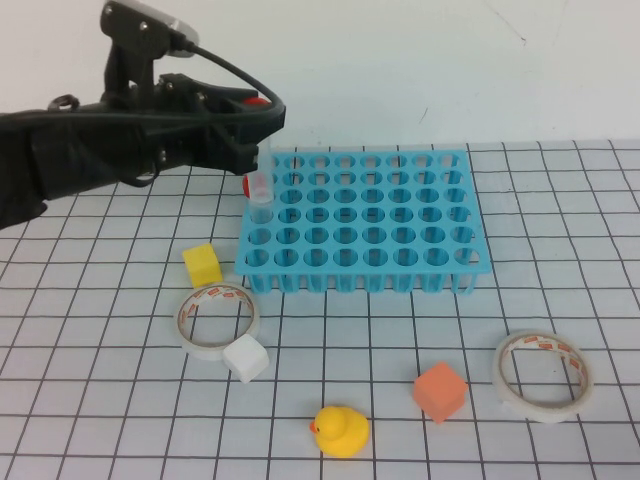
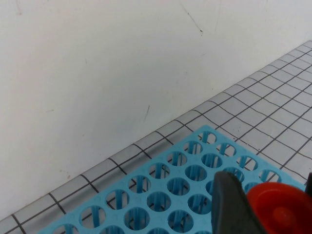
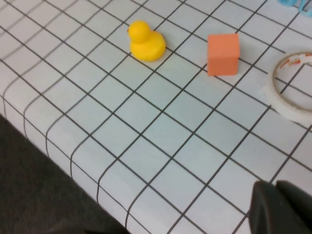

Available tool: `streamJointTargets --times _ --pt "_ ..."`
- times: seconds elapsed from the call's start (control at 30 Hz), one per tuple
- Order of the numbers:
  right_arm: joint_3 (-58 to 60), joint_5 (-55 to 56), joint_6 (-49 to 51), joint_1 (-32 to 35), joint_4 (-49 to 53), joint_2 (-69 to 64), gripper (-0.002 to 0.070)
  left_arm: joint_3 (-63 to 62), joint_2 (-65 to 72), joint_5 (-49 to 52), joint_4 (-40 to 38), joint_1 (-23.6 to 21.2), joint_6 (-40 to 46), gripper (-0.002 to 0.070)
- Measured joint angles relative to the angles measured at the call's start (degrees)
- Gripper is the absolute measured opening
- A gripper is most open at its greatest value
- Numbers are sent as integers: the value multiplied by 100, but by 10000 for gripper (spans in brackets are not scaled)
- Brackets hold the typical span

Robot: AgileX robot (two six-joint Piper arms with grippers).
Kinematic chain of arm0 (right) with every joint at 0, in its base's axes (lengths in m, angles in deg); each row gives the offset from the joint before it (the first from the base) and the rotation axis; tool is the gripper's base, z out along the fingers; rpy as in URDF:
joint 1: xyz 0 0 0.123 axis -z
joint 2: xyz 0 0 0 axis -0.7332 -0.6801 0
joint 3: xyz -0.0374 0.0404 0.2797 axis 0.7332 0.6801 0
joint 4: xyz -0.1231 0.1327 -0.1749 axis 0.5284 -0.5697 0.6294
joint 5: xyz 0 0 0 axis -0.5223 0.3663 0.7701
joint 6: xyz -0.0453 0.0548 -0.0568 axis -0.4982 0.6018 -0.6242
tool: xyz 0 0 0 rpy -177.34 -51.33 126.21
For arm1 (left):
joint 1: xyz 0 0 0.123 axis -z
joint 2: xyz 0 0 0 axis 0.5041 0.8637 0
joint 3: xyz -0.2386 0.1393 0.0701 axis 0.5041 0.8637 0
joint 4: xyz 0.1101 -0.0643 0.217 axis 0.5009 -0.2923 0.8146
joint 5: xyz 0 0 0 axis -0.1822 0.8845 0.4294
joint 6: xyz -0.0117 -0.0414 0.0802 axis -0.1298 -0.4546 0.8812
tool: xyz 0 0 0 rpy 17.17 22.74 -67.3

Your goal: Place the test tubes

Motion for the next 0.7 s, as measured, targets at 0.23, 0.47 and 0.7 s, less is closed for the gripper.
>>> streamJointTargets --times 0.23,0.47,0.7 --pt "9 -237 50 0 91 446 -1 -198 251 82 10 0 0 258" --pt "9 -327 65 0 113 446 -1 -287 264 91 10 0 72 258" --pt "9 -340 75 0 113 446 -1 -424 264 113 10 0 165 258"
